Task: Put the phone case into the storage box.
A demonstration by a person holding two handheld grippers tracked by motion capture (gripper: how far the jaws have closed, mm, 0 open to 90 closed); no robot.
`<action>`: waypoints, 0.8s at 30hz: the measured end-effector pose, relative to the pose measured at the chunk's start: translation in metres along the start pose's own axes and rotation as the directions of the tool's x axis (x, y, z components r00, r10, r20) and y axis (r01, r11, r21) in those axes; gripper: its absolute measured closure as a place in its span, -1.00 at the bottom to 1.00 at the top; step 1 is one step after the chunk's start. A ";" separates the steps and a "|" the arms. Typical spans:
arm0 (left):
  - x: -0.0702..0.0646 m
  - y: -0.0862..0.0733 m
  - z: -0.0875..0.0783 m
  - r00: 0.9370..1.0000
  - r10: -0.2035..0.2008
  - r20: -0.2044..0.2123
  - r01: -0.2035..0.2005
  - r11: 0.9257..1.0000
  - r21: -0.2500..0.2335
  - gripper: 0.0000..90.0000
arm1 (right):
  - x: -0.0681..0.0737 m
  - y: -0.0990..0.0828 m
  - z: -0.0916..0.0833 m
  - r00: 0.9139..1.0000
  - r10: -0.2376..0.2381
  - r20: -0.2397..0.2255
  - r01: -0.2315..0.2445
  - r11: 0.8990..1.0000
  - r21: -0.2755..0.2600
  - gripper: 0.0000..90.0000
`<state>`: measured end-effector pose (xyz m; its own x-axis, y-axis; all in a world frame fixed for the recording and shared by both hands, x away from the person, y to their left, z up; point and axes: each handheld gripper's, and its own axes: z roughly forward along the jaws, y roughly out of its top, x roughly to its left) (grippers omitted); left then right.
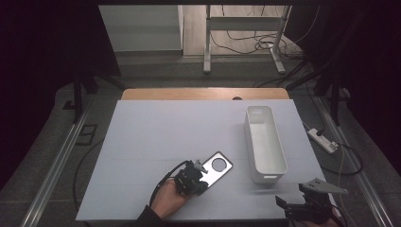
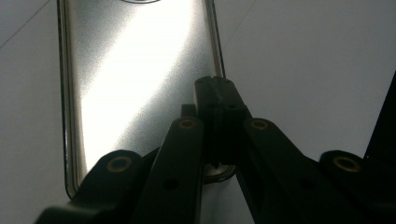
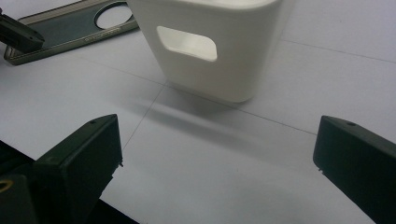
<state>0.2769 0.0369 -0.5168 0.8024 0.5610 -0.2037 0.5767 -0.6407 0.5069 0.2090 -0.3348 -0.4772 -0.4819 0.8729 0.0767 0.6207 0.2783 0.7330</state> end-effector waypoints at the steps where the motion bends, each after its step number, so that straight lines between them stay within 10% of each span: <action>1: 0.001 0.000 0.000 1.000 -0.003 0.007 0.003 1.000 0.001 0.98 | 0.000 0.000 0.000 1.000 -0.001 0.000 0.001 1.000 0.000 -0.97; 24: 0.021 0.010 -0.026 0.995 -0.018 -0.095 0.016 1.000 -0.026 0.76 | 0.000 0.000 0.000 1.000 0.003 0.000 -0.003 1.000 0.001 -0.97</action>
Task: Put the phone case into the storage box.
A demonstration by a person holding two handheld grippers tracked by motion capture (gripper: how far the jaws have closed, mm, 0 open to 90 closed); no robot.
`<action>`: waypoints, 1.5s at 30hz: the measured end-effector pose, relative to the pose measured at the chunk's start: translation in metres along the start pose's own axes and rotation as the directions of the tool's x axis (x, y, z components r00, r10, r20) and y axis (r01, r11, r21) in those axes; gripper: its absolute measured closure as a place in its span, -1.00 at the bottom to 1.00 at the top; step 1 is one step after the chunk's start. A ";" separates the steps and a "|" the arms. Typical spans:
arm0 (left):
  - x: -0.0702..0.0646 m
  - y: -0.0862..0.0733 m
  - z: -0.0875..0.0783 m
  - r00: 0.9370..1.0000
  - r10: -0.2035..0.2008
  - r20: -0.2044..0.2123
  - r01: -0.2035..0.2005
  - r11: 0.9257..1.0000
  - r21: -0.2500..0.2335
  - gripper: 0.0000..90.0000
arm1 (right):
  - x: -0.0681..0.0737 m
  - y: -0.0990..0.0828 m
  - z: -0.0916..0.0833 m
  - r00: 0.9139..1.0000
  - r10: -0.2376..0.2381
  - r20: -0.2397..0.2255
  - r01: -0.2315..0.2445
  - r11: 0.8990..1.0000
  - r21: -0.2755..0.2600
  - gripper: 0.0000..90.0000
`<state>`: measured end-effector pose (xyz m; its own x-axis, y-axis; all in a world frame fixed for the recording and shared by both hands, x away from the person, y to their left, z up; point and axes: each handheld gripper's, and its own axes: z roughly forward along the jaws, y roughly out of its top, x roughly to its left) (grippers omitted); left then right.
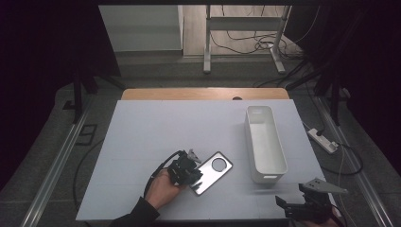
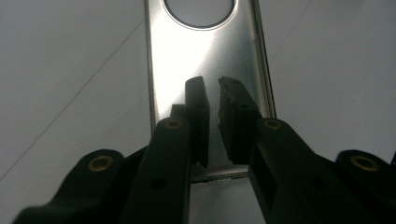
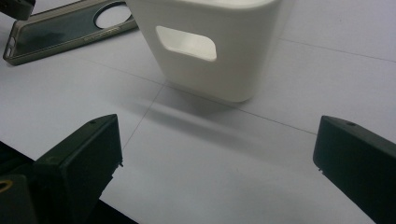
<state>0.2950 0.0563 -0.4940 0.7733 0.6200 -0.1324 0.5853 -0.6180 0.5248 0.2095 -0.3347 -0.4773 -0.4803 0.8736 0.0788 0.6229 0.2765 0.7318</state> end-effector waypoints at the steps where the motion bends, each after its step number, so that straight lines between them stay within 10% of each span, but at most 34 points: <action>1: 0.002 0.001 -0.001 1.000 0.003 -0.007 -0.003 1.000 0.003 0.70 | 0.000 0.000 0.000 1.000 0.000 0.000 0.000 1.000 -0.001 -0.97; 27: 0.041 0.012 -0.002 0.999 -0.019 -0.032 0.023 0.994 0.105 -0.94 | 0.000 0.000 0.000 1.000 0.001 -0.002 -0.001 1.000 0.000 -0.97; 45: 0.038 0.015 0.016 0.999 0.032 -0.035 -0.026 0.986 0.162 -1.00 | 0.000 0.000 0.000 1.000 0.000 -0.002 0.000 1.000 0.002 -0.97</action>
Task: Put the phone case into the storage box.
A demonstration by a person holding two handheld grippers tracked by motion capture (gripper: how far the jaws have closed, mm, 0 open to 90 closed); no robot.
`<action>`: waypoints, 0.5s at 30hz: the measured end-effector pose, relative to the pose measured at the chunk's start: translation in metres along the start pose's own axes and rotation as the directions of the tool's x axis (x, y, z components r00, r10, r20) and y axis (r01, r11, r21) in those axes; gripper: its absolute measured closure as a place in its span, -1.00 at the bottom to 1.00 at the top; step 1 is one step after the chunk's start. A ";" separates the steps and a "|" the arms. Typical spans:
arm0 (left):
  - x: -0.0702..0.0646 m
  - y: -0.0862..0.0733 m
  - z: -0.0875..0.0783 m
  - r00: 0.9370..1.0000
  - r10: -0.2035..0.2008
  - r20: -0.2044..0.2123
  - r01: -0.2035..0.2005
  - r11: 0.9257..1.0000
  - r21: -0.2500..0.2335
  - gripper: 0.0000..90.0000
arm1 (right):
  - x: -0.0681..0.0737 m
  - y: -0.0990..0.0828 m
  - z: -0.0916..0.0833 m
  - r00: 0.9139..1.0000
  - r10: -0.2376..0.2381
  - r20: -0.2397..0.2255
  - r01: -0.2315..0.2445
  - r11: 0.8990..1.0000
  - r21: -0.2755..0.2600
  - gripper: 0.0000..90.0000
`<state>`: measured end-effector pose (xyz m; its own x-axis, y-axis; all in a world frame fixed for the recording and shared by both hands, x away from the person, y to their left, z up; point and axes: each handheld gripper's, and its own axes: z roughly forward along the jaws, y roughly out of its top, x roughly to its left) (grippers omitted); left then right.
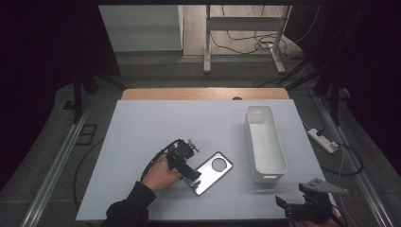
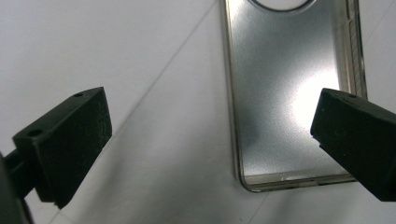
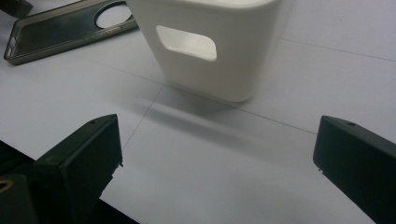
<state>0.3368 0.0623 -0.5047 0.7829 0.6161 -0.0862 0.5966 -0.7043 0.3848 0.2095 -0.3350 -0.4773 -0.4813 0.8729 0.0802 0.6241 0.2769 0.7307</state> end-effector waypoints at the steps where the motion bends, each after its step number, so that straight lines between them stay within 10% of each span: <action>1: -0.002 -0.001 0.003 1.000 -0.001 -0.003 0.001 1.000 0.006 -1.00 | 0.000 0.000 0.000 1.000 -0.001 0.000 0.001 1.000 0.000 -0.97; 15: -0.007 -0.004 0.016 1.000 0.002 -0.029 -0.001 0.999 0.033 -0.96 | 0.000 0.000 0.000 1.000 0.001 -0.001 -0.001 1.000 0.001 -0.97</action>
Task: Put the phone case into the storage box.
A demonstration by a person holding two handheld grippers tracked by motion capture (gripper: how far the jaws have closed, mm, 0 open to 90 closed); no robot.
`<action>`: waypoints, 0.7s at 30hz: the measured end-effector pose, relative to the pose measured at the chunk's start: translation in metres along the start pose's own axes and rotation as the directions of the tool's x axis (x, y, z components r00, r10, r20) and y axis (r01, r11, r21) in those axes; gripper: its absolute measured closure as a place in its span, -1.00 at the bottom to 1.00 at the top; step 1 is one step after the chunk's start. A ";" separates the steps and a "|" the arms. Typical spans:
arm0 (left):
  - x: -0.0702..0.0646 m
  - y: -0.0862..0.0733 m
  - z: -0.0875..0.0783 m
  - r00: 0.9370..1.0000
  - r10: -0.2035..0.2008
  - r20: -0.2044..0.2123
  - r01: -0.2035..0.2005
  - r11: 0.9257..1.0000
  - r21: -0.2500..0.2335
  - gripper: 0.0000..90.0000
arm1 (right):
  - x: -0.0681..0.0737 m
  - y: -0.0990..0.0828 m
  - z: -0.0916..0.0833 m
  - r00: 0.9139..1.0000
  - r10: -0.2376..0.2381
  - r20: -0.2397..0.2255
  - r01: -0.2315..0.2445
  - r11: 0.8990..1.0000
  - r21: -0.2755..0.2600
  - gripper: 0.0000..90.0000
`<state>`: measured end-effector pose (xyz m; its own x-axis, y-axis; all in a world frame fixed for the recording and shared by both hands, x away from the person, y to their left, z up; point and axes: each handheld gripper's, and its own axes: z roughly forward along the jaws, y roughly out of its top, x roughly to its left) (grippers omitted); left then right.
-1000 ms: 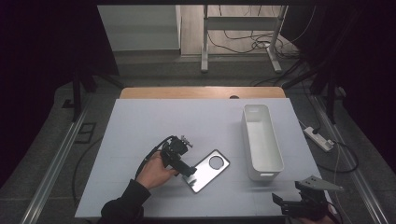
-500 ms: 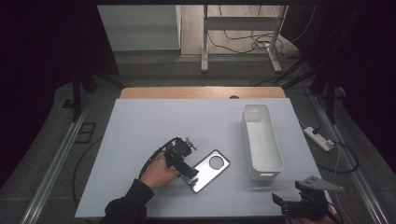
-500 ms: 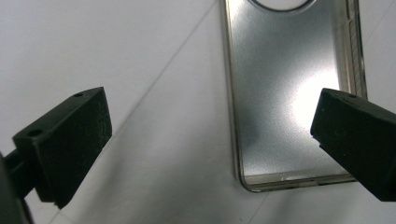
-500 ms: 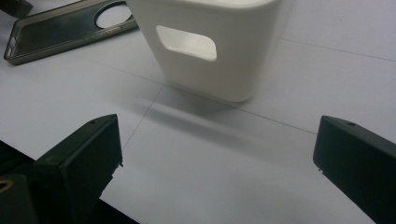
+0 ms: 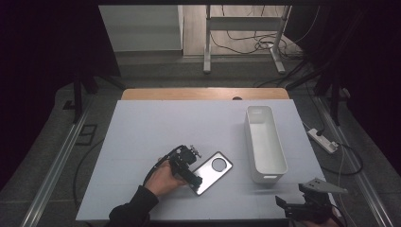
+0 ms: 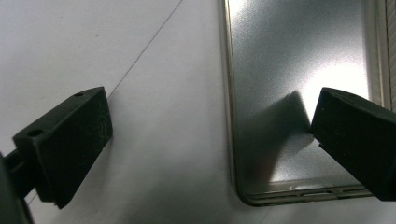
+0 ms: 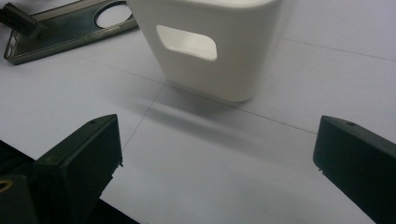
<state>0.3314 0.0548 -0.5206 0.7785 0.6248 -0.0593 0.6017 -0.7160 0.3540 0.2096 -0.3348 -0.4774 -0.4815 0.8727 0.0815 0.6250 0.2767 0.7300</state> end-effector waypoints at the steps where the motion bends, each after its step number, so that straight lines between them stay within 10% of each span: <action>1: 0.000 0.000 -0.002 1.000 -0.002 0.001 0.002 1.000 -0.001 -0.96 | 0.000 0.000 0.000 1.000 0.000 0.000 0.000 1.000 0.000 -0.97; 12: 0.004 -0.002 -0.014 0.998 -0.009 0.061 0.011 1.000 -0.030 0.51 | 0.000 0.000 0.000 1.000 -0.001 0.000 0.001 1.000 0.004 -0.97; 21: 0.007 -0.001 -0.013 0.991 -0.065 0.119 0.070 0.997 -0.039 0.96 | 0.000 0.000 0.000 1.000 -0.001 -0.002 0.001 1.000 0.006 -0.96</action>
<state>0.3339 0.0638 -0.5097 0.7534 0.6287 -0.1926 0.6473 -0.6579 0.3849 0.2098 -0.3346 -0.4774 -0.4831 0.8717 0.0820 0.6282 0.2798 0.7260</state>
